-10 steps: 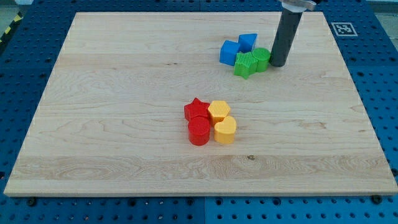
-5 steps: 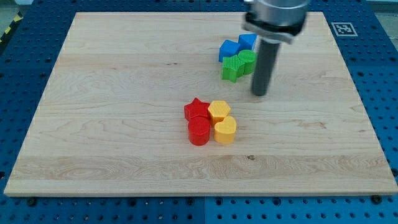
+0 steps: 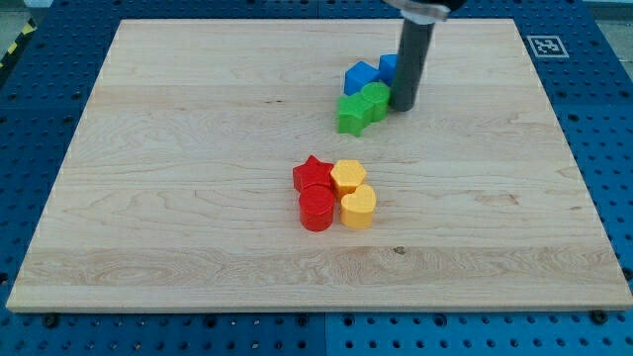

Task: Move the green blocks parallel to blue blocks

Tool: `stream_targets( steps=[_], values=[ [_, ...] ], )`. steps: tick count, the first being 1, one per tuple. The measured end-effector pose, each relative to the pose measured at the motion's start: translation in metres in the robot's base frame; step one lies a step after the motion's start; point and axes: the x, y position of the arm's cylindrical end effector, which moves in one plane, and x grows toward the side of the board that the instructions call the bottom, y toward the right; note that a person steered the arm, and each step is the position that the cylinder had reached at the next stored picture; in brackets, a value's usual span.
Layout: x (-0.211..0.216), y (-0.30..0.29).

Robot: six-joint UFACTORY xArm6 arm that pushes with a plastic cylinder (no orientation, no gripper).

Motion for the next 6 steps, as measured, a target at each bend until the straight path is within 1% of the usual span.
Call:
stream_targets(
  steps=[1, 2, 3, 5, 6],
  values=[
    [0.028, -0.031],
    [0.038, -0.045],
    [0.038, -0.046],
    [0.039, -0.118],
    [0.068, -0.083]
  ],
)
